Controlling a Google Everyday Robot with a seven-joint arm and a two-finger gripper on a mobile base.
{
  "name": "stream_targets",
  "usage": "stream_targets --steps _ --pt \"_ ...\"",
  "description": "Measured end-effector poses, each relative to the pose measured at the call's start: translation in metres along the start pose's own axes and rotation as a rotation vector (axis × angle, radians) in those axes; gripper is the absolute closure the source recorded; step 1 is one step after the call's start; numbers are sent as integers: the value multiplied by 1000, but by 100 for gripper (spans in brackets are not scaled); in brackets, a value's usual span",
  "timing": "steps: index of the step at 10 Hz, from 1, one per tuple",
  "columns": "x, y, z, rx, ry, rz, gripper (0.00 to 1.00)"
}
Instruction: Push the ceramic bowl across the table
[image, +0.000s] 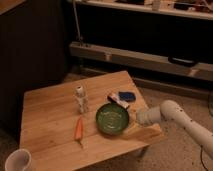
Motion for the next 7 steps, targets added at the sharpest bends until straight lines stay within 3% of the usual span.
stream_targets --steps 7 --pt "-25 -7 36 -50 -5 -49 20"
